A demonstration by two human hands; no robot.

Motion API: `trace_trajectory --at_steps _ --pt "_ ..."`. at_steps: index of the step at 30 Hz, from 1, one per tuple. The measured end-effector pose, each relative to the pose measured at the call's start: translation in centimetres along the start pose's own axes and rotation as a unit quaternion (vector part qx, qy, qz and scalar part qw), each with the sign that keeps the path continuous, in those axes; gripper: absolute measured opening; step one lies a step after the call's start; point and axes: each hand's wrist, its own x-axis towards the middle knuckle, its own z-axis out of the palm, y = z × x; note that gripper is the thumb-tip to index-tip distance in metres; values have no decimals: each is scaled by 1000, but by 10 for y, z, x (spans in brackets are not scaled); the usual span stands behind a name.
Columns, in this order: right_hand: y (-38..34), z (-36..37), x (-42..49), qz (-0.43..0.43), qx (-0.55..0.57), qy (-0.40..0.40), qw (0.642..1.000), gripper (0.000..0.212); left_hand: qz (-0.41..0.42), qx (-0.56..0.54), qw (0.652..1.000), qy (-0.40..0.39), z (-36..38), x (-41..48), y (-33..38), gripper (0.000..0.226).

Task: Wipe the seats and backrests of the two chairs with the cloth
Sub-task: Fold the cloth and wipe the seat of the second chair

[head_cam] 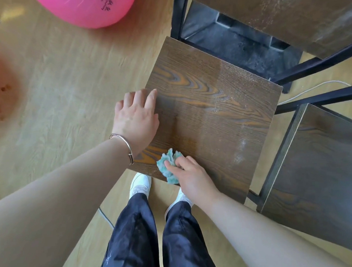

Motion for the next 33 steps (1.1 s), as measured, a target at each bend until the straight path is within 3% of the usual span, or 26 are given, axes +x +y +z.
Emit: trace_trajectory --at_steps 1,4,7,10,12,14,19,24,29,33 --pt "3 -6 1 14 30 27 999 7 0 1 1000 2 1 0 1 61" --pt "34 -59 24 71 57 155 984 25 -6 -10 1000 13 3 3 7 59" --pt "95 -127 61 203 16 276 939 36 -1 -18 1000 16 4 7 15 57" --pt "142 -167 91 309 -2 321 895 24 6 -17 1000 20 4 12 24 58" --pt "157 -169 104 354 -53 312 880 19 8 -21 1000 22 3 16 29 58" --pt "163 -164 110 348 -99 292 885 16 13 -22 999 25 1 20 33 57" --pt "161 -160 119 315 -79 292 900 21 22 -22 999 26 -2 25 38 56" --pt "142 -159 140 234 18 244 941 40 18 -27 999 31 -4 29 43 56" --pt "116 -146 155 244 156 267 919 20 24 -26 999 31 -3 25 50 55" --pt "93 -126 134 237 202 214 926 24 19 -24 999 26 -3 20 49 55"
